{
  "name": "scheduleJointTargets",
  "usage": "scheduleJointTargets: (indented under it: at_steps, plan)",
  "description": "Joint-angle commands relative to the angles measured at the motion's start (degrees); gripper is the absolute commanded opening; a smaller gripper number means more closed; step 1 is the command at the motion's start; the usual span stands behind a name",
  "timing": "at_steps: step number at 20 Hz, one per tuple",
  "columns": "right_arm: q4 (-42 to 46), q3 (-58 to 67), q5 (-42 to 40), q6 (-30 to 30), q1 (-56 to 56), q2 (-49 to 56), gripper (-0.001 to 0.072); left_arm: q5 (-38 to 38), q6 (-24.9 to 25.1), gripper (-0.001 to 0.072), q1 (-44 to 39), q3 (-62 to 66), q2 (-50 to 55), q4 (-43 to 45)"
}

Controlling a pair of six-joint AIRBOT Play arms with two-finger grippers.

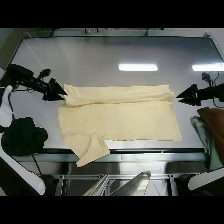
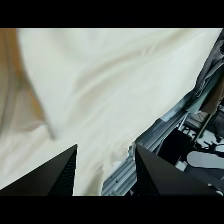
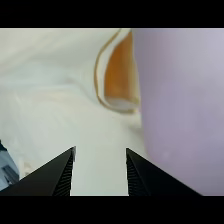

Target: Fold the shirts.

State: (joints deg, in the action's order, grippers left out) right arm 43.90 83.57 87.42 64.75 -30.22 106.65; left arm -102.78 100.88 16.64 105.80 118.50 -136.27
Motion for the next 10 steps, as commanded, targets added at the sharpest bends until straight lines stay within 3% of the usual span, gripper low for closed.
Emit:
scheduleJointTargets:
  at_steps: [1,3,5,10]
  plan:
    - [14.7,-2.7,5.3,5.4,-1.2,-6.6,0.0382,-2.6,-2.0,0.0376,3.3,1.7,-6.1,2.3]
    - [16.6,-9.6,4.2,3.7,-1.2,-11.6,0.0395,-1.0,-2.0,0.0376,5.5,-4.6,-12.8,7.7]
    - [16.7,-18.1,0.9,2.0,-1.2,-15.6,0.0623,2.5,-1.4,0.0376,7.6,-14.8,-19.9,11.5]
    - [17.0,-34.6,-5.9,-1.9,-1.2,-17.4,0.0635,6.9,3.7,0.0375,11.7,-39.8,-33.9,11.8]
